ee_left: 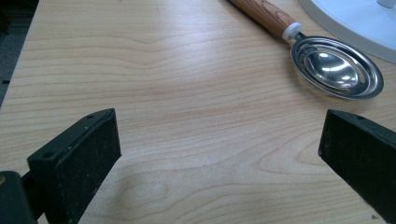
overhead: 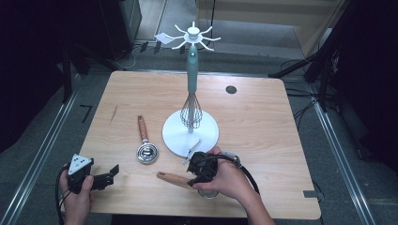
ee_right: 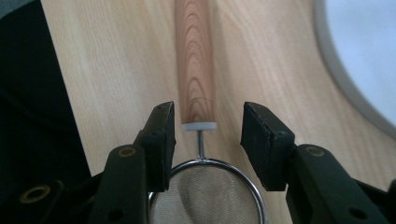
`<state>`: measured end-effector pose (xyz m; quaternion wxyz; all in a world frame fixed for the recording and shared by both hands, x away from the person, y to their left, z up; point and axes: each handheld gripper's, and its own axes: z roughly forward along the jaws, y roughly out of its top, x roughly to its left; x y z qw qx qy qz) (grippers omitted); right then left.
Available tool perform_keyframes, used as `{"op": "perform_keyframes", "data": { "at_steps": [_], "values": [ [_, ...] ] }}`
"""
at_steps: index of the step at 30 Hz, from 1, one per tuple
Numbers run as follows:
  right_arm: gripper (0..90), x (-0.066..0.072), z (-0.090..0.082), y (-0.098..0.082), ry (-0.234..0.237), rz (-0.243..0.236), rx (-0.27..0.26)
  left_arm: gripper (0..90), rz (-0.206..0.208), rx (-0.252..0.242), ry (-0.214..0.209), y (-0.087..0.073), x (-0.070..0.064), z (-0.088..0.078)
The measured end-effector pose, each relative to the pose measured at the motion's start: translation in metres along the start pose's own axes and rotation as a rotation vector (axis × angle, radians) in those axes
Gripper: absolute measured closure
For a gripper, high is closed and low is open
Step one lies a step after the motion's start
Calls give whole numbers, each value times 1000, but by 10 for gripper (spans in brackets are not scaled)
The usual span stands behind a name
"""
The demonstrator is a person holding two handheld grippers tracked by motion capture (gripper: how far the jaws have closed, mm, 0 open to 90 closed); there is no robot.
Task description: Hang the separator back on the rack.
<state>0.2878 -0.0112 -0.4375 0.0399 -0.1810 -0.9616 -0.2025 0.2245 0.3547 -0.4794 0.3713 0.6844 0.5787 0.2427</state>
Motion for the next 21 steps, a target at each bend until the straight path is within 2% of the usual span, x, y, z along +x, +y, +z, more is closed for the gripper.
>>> {"op": "perform_keyframes", "data": {
  "at_steps": [1, 8, 14, 21],
  "values": [
    [569, -1, 1, 1, -1, -12, 20, 0, 1, 0, -1, -1, 0, 0],
    [602, 1, 15, 8, 13, -4, 88, 0, 16, 12, -7, -4, -3, 2],
    [634, 0, 21, 11, 31, 27, 117, 0, 6, 10, -15, -4, -2, 2],
    [643, -3, 26, 11, 41, 36, 121, 0, 7, 13, -17, -5, -2, 2]
  ]
}}
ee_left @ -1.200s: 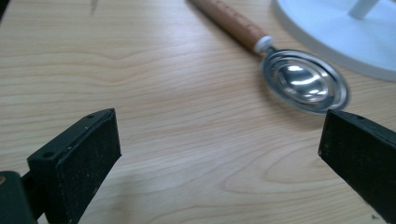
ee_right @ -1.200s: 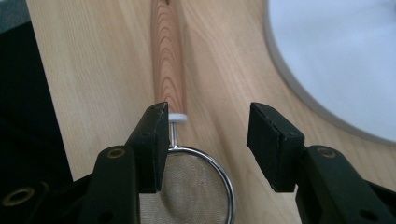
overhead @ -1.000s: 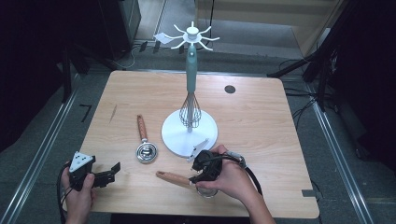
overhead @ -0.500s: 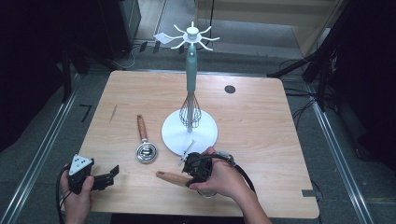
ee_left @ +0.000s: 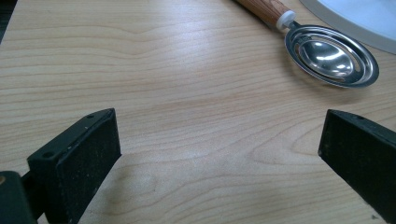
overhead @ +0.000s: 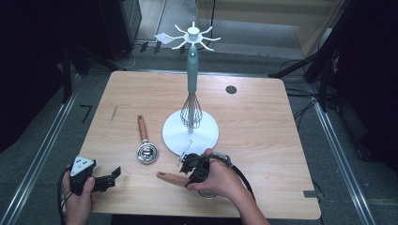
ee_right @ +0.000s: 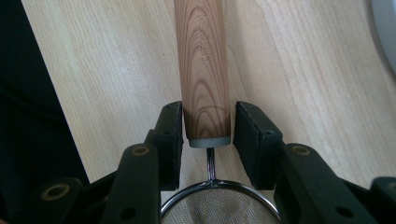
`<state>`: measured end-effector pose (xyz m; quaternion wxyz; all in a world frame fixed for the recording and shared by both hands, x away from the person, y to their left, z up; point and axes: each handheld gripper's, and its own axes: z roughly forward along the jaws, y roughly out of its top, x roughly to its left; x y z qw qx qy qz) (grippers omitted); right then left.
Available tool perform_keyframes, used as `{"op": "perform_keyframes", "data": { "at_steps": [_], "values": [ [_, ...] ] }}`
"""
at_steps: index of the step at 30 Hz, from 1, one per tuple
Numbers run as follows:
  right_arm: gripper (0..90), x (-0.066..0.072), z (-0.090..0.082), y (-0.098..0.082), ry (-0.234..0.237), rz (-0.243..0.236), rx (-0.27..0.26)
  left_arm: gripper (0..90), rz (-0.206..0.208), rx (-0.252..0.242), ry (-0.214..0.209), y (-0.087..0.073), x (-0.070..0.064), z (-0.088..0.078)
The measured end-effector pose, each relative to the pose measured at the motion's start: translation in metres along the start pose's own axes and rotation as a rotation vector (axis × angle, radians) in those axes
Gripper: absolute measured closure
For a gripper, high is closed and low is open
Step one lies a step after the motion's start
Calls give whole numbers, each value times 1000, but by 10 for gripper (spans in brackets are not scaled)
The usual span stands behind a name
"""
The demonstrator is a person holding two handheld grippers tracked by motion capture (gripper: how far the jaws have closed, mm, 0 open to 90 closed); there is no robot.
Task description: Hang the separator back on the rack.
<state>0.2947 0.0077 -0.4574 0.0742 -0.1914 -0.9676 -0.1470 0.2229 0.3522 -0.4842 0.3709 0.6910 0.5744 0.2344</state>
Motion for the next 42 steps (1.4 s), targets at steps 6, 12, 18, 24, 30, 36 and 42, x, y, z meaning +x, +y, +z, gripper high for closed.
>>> {"op": "perform_keyframes", "data": {
  "at_steps": [6, 12, 18, 24, 30, 36, 42],
  "values": [
    [706, 2, 4, 2, 15, 5, -7, 0, -10, -2, -2, 0, 2, -1],
    [711, 3, 2, -2, -4, 19, -24, 0, -14, -3, -7, 0, 2, -1],
    [712, 1, -11, -8, -39, 31, -92, 0, -29, -6, -16, 0, 4, -2],
    [712, -1, -20, -18, -82, 43, -132, 0, -39, -8, -21, 1, 5, -1],
    [712, -7, -31, -31, -100, 91, -194, 0, -38, -5, -22, 2, 5, -1],
    [712, -15, -39, -43, -122, 127, -245, 0, -31, -8, -19, 3, 4, 0],
    [711, -22, -46, -55, -134, 165, -301, 0, -32, -15, -18, 5, 5, 0]
  ]
}}
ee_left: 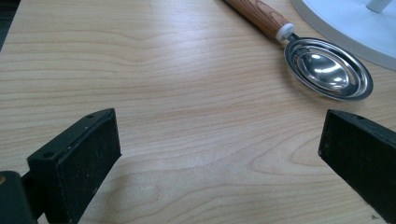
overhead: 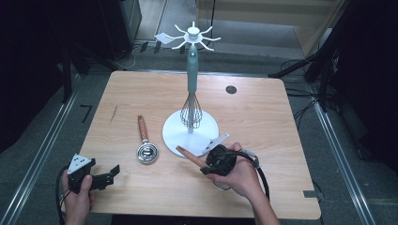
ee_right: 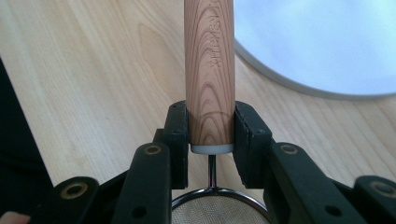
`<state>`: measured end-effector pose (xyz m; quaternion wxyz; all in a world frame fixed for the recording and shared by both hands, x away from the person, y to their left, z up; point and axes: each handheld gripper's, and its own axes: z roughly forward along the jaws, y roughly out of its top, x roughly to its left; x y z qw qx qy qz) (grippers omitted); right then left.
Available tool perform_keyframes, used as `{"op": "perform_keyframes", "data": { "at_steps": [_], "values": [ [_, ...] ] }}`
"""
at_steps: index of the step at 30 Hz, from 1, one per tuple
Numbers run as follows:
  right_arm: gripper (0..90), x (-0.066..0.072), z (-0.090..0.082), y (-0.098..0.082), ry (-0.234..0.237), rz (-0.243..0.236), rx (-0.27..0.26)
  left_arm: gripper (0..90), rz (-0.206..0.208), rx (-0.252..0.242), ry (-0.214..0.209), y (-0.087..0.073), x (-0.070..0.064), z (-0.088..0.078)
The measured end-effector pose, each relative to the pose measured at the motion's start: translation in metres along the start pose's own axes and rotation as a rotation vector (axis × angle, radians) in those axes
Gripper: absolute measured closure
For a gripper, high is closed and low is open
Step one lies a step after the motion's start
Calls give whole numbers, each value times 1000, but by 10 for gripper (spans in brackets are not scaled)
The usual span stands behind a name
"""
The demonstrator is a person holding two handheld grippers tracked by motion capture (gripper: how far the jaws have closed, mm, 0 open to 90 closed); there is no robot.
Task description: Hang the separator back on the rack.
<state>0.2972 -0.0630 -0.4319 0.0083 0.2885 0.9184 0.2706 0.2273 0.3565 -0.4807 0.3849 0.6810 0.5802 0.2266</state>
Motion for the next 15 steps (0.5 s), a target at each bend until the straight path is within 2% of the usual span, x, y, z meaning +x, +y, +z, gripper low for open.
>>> {"op": "perform_keyframes", "data": {
  "at_steps": [8, 15],
  "values": [
    [711, -10, -8, -10, -27, 39, -41, 0, 4, -4, 3, 3, -1, 2],
    [711, -20, -15, -19, -40, 77, -88, 0, 17, -8, -12, 7, -5, 6]
  ]
}}
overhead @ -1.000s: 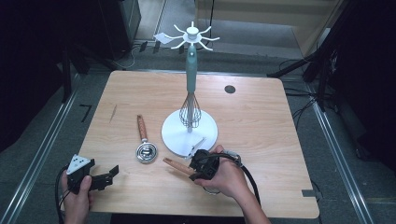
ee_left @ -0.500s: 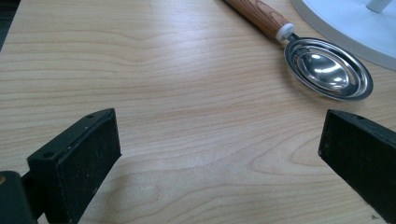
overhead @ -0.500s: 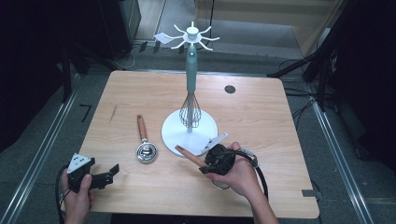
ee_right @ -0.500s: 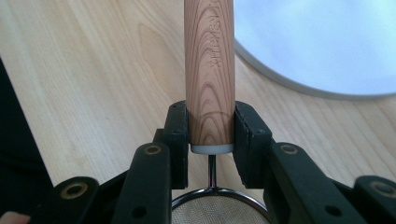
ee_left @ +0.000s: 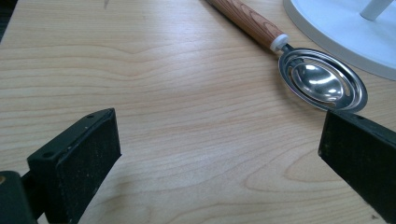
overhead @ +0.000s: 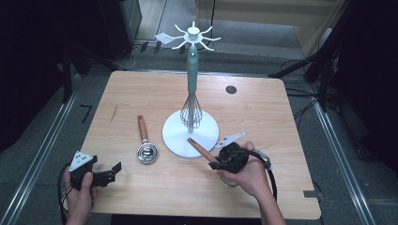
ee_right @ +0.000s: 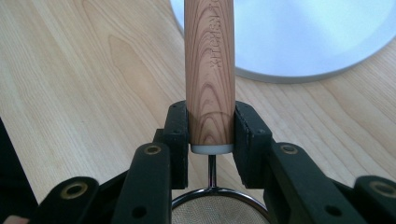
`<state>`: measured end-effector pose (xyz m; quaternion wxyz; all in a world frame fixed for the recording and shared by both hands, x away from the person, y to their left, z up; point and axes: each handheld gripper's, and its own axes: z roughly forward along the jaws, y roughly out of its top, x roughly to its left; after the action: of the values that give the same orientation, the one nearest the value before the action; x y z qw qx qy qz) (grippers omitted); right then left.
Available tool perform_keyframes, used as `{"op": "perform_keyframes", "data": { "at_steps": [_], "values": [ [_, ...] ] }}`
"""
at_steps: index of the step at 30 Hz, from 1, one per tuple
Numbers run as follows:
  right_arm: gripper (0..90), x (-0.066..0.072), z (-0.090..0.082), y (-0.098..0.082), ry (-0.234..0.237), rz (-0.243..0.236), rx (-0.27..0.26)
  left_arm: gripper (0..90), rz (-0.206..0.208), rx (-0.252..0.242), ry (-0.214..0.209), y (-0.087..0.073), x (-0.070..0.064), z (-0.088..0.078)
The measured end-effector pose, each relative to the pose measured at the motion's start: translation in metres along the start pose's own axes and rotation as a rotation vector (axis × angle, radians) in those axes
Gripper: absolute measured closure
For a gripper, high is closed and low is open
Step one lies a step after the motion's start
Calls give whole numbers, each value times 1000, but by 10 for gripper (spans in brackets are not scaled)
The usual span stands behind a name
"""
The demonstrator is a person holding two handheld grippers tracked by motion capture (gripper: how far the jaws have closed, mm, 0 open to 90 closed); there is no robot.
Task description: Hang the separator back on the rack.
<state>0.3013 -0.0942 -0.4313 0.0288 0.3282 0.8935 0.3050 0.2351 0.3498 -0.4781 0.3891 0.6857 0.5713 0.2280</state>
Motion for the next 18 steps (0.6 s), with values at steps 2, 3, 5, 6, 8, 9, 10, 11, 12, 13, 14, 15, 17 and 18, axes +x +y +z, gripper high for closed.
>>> {"op": "perform_keyframes", "data": {
  "at_steps": [2, 3, 5, 6, 8, 9, 10, 11, 12, 13, 14, 15, 17, 18],
  "values": [
    [711, -3, -2, -2, -3, 7, -16, 0, 5, 2, -4, 1, -1, 2],
    [711, -5, -4, -4, -7, 14, -26, 0, 5, 3, -4, 1, -2, 2],
    [711, -8, -6, -6, -6, 35, -43, 0, 3, -1, -10, 2, -2, 3],
    [711, -9, -8, -7, -9, 42, -48, 0, 3, -2, -12, 3, -1, 3],
    [711, -12, -11, -10, -19, 52, -61, 0, -1, -11, -7, 4, 0, 3],
    [711, -13, -12, -11, -21, 55, -69, 0, -5, -14, -7, 5, 1, 3],
    [711, -15, -13, -12, -25, 61, -76, 0, -7, -17, -5, 5, 2, 3],
    [711, -16, -15, -13, -29, 70, -82, 0, -10, -18, -2, 5, 3, 3],
    [711, -18, -17, -15, -33, 75, -90, 0, -15, -16, 0, 5, 3, 3],
    [710, -19, -18, -15, -35, 85, -97, 0, -17, -17, -4, 5, 5, 3],
    [710, -20, -19, -16, -39, 93, -101, 0, -26, -20, -5, 5, 5, 3],
    [711, -22, -21, -17, -45, 96, -109, 0, -27, -20, -5, 5, 6, 3],
    [710, -25, -23, -19, -48, 104, -124, 0, -32, -22, -6, 4, 7, 3],
    [710, -26, -24, -19, -52, 112, -129, 0, -34, -22, -5, 4, 7, 3]
  ]
}}
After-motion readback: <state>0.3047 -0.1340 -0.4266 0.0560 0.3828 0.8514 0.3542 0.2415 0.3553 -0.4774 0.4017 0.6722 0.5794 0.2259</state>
